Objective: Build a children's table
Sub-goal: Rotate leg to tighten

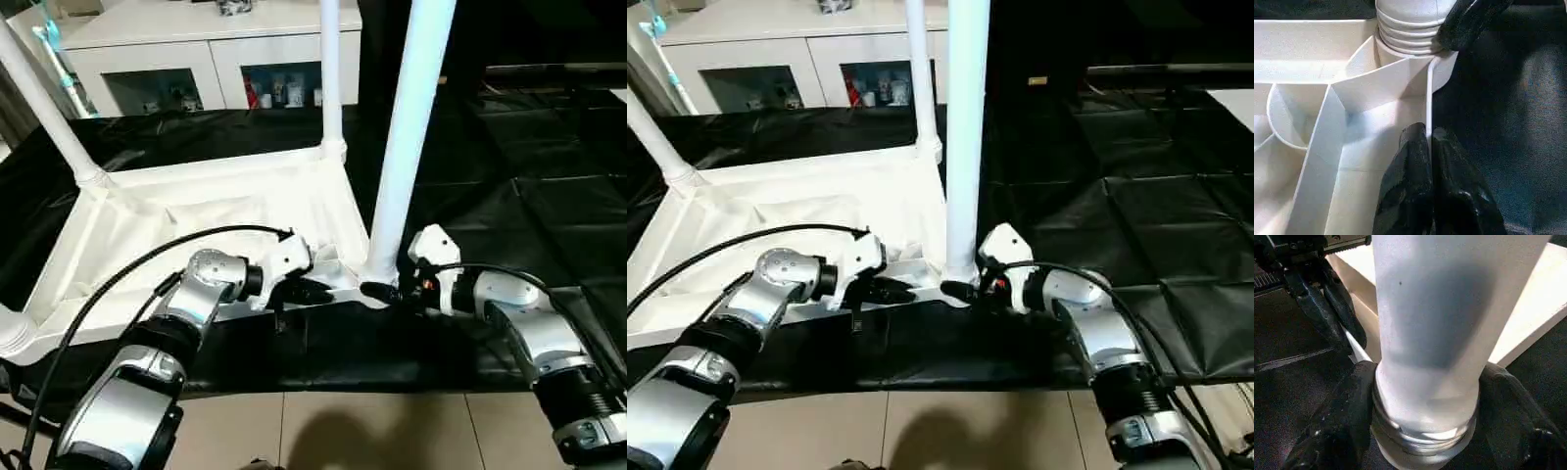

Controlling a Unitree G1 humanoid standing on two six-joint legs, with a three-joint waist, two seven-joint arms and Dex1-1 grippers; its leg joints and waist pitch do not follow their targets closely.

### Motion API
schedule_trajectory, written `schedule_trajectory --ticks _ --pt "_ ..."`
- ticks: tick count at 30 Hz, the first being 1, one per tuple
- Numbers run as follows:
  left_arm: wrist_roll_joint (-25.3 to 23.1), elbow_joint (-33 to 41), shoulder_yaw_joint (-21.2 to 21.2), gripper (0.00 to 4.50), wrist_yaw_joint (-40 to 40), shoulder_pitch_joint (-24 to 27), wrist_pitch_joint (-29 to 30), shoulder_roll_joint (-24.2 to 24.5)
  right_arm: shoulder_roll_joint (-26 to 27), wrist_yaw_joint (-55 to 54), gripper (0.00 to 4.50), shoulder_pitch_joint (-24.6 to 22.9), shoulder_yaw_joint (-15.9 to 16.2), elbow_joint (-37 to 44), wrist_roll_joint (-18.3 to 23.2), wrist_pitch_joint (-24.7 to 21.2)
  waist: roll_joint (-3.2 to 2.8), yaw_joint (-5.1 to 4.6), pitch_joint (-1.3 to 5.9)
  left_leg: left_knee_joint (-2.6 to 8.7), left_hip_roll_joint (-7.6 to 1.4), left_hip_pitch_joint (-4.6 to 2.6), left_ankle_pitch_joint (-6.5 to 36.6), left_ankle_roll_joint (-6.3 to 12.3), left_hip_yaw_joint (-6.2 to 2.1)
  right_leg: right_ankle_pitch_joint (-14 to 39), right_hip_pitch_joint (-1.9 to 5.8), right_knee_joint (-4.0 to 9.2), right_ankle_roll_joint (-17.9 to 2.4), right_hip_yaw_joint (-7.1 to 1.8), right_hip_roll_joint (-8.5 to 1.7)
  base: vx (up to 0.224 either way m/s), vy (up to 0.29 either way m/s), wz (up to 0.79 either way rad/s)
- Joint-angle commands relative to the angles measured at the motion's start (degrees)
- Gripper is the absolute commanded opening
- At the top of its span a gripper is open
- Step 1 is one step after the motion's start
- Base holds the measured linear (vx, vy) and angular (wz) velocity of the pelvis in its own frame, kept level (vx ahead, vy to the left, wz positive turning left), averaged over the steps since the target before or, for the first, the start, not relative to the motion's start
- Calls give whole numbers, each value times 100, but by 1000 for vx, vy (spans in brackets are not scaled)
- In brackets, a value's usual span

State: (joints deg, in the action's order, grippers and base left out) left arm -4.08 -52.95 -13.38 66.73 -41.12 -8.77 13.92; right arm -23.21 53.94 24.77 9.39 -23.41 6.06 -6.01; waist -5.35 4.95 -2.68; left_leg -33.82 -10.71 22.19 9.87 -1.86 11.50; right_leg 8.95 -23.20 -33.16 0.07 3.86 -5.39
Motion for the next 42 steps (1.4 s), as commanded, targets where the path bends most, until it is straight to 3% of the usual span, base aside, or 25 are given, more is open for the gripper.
schedule_trajectory --ticks 1,4,8,14,17,20,25,27,31,33,39,42 --pt "134 33 130 0 -117 22 26 -8 92 -39 269 33 -39 -21 47 61 170 -9 410 356 -238 -104 1138 513 -110 1577 259 351 -1260 -187 -317 0 0 0" --pt "53 -81 153 0 -476 -47 178 -81 318 -416 269 93 -186 -119 96 28 169 -22 412 357 -233 -102 1140 495 -110 1571 259 350 -1257 -186 -313 0 0 0" --pt "-33 -334 224 0 -1178 -252 444 -334 786 -1517 269 346 -416 -605 -38 -179 156 -130 404 383 -204 -100 1230 314 -132 1687 261 358 -1270 -172 -308 0 0 0" --pt "-122 -769 304 0 -2381 -648 774 -875 1508 -3069 268 599 -628 -1124 -244 -572 149 -182 419 360 -181 -107 1150 358 -128 1525 278 375 -1256 -179 -311 0 0 0" --pt "-225 -1023 311 0 -3085 -846 915 -1226 1910 -4148 268 859 -703 -1679 -507 -652 113 -228 415 367 -169 -112 1165 309 -135 1491 270 378 -1290 -172 -306 0 0 0" --pt "-250 -1098 306 0 -3187 -897 886 -1352 2125 -4420 267 997 -793 -1811 -467 -623 113 -246 414 371 -166 -114 1242 319 -136 1500 276 397 -1274 -170 -306 0 0 0" --pt "-268 -1101 247 0 -3029 -880 796 -1325 2124 -4183 267 980 -594 -1690 -593 -402 123 -246 410 372 -164 -105 1306 407 -137 1564 289 410 -1224 -165 -314 0 0 0" --pt "-284 -1096 224 0 -2946 -860 766 -1284 2153 -4087 323 942 -678 -1608 -495 -330 120 -244 416 373 -172 -101 1271 429 -140 1508 294 400 -1235 -166 -315 0 0 0" --pt "-287 -1149 222 0 -2786 -829 672 -1126 1946 -3725 347 910 -647 -1546 -491 -112 130 -246 415 365 -170 -88 1248 493 -138 1379 311 382 -1286 -162 -318 0 0 0" --pt "-286 -1127 210 0 -2647 -793 584 -1046 1824 -3511 380 882 -640 -1513 -471 -70 135 -240 413 361 -171 -95 1250 511 -132 1392 305 390 -1291 -161 -317 0 0 0" --pt "-218 -855 123 0 -1755 -557 39 -674 1139 -2165 415 587 -411 -1034 -361 95 123 -213 406 351 -193 -75 1250 613 -124 1393 322 376 -1322 -150 -308 0 0 0" --pt "-37 -553 55 0 -798 -341 -62 -420 711 -1176 415 306 -326 -558 -103 6 113 -156 417 349 -231 -77 1194 670 -123 1242 321 349 -1399 -159 -311 0 0 0"
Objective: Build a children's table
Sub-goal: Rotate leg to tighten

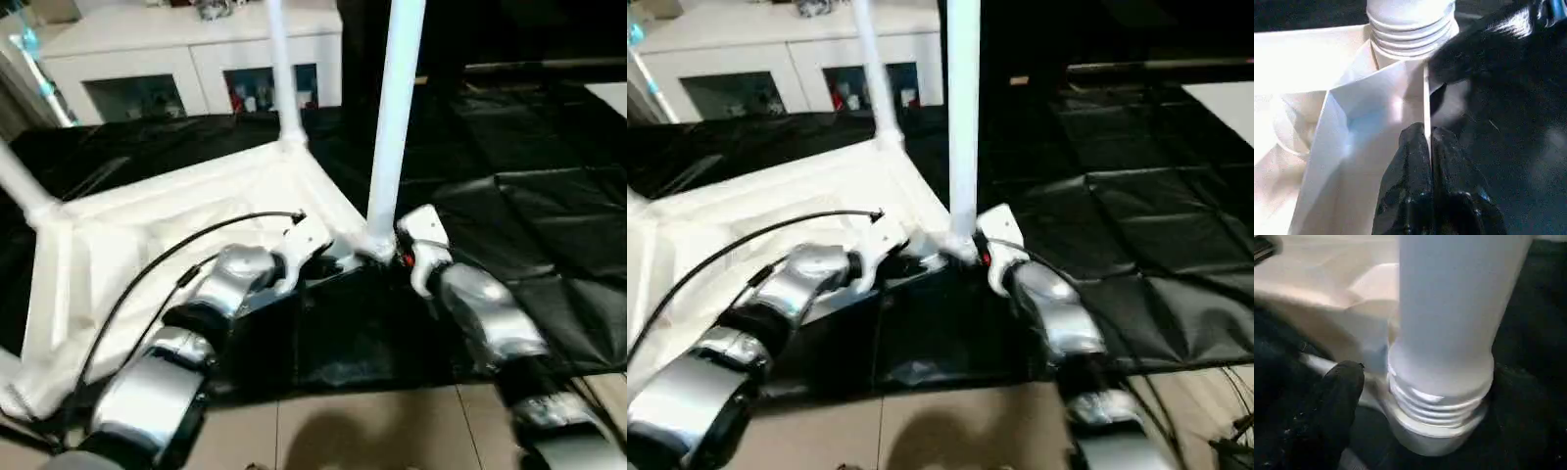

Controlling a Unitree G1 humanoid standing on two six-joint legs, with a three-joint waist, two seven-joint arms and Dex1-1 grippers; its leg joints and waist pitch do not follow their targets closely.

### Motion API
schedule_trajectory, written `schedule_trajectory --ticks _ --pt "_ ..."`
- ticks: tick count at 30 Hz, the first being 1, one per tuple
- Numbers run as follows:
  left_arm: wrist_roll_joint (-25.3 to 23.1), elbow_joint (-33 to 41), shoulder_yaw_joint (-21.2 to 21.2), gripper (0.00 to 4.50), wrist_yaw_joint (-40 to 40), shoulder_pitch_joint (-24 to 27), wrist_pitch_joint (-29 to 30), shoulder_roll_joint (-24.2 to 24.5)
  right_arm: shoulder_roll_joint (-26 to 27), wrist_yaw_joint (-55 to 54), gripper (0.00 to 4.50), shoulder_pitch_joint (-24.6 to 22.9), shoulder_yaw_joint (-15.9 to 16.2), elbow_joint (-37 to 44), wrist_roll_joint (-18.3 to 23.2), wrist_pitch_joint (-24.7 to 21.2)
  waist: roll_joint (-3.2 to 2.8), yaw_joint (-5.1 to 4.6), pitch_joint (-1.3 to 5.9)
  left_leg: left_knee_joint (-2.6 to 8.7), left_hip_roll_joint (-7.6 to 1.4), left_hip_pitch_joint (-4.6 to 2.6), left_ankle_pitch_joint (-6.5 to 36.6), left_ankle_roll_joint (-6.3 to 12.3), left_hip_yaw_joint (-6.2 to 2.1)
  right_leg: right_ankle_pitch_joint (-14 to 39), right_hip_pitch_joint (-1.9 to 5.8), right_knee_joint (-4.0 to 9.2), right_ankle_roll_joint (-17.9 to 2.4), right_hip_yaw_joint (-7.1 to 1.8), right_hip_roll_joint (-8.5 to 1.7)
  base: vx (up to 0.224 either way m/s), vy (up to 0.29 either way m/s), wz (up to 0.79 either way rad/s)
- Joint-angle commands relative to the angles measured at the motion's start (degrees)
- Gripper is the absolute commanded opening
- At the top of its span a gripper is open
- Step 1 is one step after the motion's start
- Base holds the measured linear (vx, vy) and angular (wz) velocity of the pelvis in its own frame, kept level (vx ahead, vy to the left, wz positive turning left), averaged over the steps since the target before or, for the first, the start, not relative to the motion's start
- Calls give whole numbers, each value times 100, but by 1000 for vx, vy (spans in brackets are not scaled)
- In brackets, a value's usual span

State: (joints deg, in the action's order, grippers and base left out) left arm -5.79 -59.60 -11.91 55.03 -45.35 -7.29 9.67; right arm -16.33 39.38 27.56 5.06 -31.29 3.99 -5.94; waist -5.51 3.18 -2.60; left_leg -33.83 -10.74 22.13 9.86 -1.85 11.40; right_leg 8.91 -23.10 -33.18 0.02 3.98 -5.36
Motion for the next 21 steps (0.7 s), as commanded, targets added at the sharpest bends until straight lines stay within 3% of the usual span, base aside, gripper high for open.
schedule_trajectory --ticks 1,6,12,16,21 --pt "194 225 -108 0 645 155 -238 97 -106 481 415 -30 114 303 118 46 105 38 415 345 -226 -86 1205 662 -111 1251 295 350 -1409 -171 -315 0 0 0" --pt "359 497 -78 0 1180 339 -182 305 -309 867 415 -140 71 541 324 -14 117 64 404 371 -240 -107 1365 508 -107 1395 274 349 -1433 -181 -312 0 0 0" --pt "404 667 5 0 1310 487 -124 430 -425 1280 415 -264 142 752 422 -158 138 79 402 370 -240 -91 1273 520 -105 1355 274 338 -1417 -187 -321 0 0 0" --pt "405 735 23 0 1321 519 -80 442 -396 1298 379 -235 125 711 431 -184 132 67 391 381 -236 -100 1355 449 -110 1624 261 365 -1334 -188 -321 0 0 0" --pt "398 774 27 0 1290 531 -41 420 -430 1320 334 -250 155 748 451 -215 136 62 403 372 -234 -95 1273 470 -108 1483 263 350 -1349 -189 -316 0 0 0"
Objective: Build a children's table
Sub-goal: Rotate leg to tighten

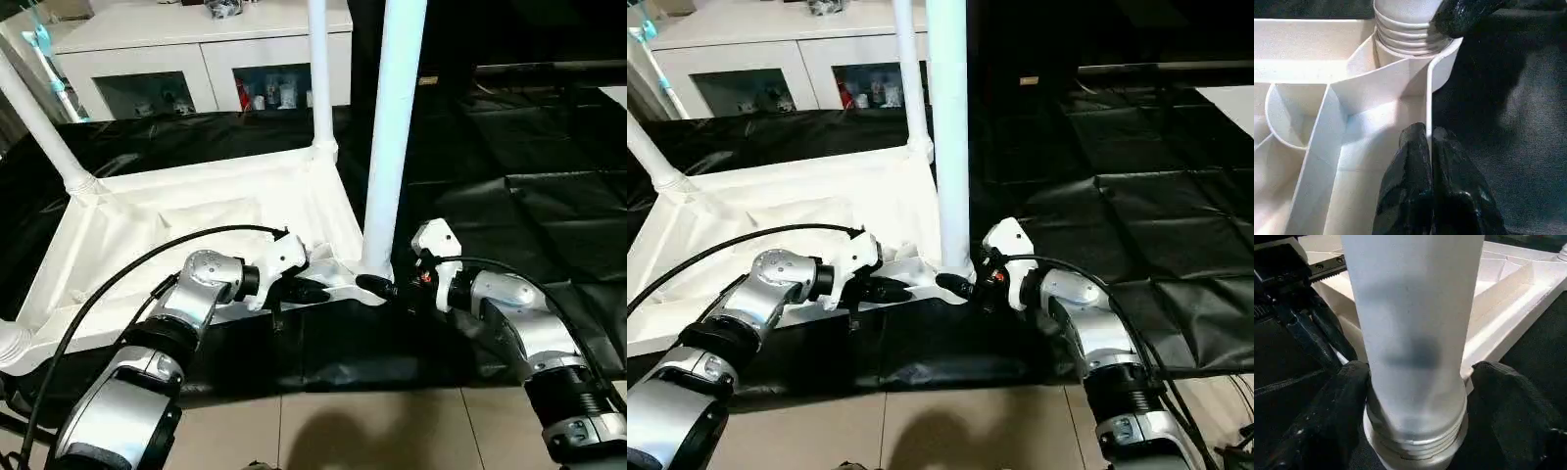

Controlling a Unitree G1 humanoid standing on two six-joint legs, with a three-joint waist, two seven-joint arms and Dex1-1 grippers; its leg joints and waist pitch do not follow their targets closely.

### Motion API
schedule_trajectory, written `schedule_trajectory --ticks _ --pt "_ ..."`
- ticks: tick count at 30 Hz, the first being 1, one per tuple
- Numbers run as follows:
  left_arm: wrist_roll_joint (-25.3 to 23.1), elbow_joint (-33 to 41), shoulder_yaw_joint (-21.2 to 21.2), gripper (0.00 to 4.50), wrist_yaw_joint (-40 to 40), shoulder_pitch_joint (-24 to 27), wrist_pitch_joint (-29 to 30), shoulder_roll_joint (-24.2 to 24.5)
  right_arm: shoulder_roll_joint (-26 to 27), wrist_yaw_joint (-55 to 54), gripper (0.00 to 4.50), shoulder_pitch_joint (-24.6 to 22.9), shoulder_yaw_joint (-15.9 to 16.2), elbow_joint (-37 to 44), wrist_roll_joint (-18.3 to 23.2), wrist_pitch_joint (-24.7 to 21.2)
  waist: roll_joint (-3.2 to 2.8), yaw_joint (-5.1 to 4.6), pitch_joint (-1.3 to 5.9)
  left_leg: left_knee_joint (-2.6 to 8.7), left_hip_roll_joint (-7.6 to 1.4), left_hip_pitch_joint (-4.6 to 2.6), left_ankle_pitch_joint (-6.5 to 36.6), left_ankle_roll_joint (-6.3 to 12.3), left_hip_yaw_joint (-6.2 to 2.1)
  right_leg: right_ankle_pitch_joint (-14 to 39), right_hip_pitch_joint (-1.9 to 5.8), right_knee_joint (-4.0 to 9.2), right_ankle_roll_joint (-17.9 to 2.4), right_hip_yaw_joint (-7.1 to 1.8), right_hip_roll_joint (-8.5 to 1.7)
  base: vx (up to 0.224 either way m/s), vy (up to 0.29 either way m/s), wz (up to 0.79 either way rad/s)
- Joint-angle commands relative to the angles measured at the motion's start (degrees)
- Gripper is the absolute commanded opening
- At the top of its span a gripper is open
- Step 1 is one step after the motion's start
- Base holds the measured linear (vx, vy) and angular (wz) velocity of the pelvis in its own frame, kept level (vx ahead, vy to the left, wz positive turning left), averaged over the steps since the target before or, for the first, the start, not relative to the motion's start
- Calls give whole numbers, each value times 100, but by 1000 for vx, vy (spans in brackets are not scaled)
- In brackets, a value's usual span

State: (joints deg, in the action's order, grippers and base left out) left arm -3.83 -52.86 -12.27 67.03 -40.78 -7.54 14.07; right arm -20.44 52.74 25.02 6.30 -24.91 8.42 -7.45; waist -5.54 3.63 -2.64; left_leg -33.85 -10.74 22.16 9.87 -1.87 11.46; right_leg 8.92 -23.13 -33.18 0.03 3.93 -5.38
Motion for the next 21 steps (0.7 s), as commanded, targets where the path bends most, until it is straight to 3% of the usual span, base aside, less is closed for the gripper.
schedule_trajectory --ticks 1,4,12,18,21 --pt "200 112 66 0 83 81 -7 -27 -39 -13 334 2 49 116 -18 -50 140 22 406 371 -233 -95 1242 489 -113 1455 269 346 -1358 -183 -317 0 0 0" --pt "186 133 66 0 68 93 10 -32 -44 30 296 -9 42 130 -12 -85 137 20 405 372 -234 -97 1245 492 -114 1495 266 350 -1345 -180 -314 0 0 0" --pt "170 170 57 0 49 117 62 -36 -18 22 262 -9 42 103 15 -98 145 21 406 367 -230 -93 1205 504 -113 1492 269 348 -1339 -181 -313 0 0 0" --pt "98 -176 223 0 -793 -88 322 -274 437 -1116 256 181 -56 -395 -277 -293 163 -40 387 389 -211 -88 1340 373 -123 1802 252 381 -1256 -178 -311 0 0 0" --pt "13 -376 248 0 -1312 -237 479 -473 802 -1699 256 226 -45 -509 -383 -404 157 -94 370 405 -202 -131 1550 256 -132 2111 228 430 -1171 -186 -316 0 0 0"
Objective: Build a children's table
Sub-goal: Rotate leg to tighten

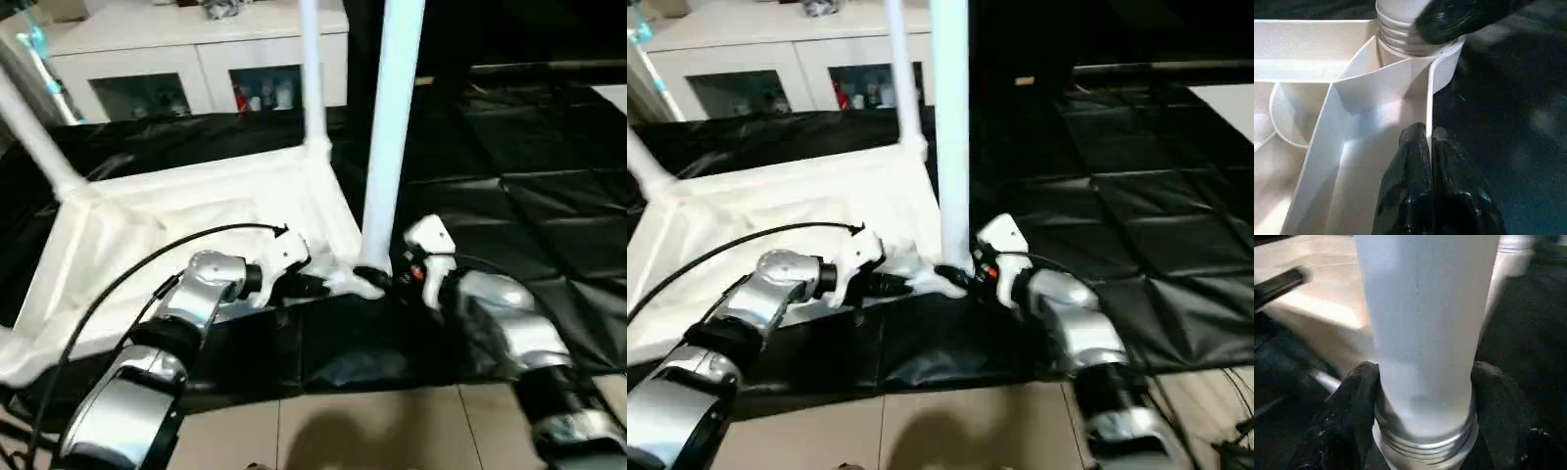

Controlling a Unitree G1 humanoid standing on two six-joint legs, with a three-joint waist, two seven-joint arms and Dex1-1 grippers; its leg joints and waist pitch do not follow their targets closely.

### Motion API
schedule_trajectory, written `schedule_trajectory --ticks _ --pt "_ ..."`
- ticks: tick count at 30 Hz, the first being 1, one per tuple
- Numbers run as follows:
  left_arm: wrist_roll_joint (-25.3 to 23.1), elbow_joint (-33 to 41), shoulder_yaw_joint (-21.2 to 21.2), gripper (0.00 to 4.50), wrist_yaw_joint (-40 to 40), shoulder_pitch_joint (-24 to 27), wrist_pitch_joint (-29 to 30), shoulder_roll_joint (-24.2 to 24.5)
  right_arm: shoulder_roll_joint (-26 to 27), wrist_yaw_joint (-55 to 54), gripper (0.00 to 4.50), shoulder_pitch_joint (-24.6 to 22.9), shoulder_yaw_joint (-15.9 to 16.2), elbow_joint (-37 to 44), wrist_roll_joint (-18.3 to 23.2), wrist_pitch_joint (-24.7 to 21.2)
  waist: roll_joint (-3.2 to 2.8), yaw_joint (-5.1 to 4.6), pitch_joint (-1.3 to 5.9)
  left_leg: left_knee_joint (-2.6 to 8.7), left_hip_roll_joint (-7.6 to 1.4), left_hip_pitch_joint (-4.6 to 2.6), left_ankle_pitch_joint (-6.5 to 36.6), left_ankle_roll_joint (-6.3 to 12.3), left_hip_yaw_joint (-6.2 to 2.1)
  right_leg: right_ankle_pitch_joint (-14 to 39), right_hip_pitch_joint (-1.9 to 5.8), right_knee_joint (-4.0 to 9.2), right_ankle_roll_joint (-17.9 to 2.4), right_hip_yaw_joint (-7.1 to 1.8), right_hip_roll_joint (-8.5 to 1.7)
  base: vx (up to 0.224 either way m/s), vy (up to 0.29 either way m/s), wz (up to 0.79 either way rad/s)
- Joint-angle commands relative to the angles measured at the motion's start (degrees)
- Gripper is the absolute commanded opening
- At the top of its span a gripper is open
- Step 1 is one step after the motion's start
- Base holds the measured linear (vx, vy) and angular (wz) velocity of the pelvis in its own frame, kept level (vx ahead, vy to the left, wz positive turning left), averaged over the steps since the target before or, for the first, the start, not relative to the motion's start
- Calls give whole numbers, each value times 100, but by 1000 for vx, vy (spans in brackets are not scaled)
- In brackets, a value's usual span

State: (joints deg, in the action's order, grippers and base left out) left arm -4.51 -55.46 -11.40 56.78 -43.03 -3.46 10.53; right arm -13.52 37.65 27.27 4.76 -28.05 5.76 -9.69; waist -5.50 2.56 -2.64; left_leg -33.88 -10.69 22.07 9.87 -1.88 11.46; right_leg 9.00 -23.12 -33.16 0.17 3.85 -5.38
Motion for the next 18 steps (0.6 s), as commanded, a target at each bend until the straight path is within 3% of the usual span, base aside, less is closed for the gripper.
schedule_trajectory --ticks 1,2,5,11,16,18 --pt "51 -174 161 0 -432 -60 93 -173 200 -325 256 18 127 -229 -156 -187 182 5 368 410 -201 -118 1558 257 -132 2136 233 437 -1168 -175 -314 0 0 0" --pt "23 -313 227 0 -926 -188 242 -305 375 -644 256 65 180 -322 -257 -214 167 5 362 415 -202 -125 1584 251 -135 2184 226 444 -1144 -181 -314 0 0 0" --pt "23 -400 274 0 -1262 -276 365 -400 512 -950 256 120 191 -421 -325 -271 162 -27 354 422 -184 -129 1659 215 -142 2340 226 473 -1078 -179 -313 0 0 0" --pt "-90 -762 296 0 -2153 -575 482 -773 1072 -2387 254 660 -25 -1255 -597 -429 164 -100 345 430 -160 -135 1801 186 -161 2559 211 512 -987 -167 -309 0 0 0" --pt "-159 -864 238 0 -2195 -622 429 -851 1188 -2267 254 739 120 -1331 -701 -271 184 -87 348 431 -155 -118 1808 258 -158 2542 215 525 -928 -173 -317 0 0 0" --pt "-182 -857 220 0 -2134 -600 388 -795 1163 -1998 254 685 17 -1203 -525 -126 181 -79 349 433 -165 -125 1818 288 -160 2519 210 522 -932 -176 -320 0 0 0"
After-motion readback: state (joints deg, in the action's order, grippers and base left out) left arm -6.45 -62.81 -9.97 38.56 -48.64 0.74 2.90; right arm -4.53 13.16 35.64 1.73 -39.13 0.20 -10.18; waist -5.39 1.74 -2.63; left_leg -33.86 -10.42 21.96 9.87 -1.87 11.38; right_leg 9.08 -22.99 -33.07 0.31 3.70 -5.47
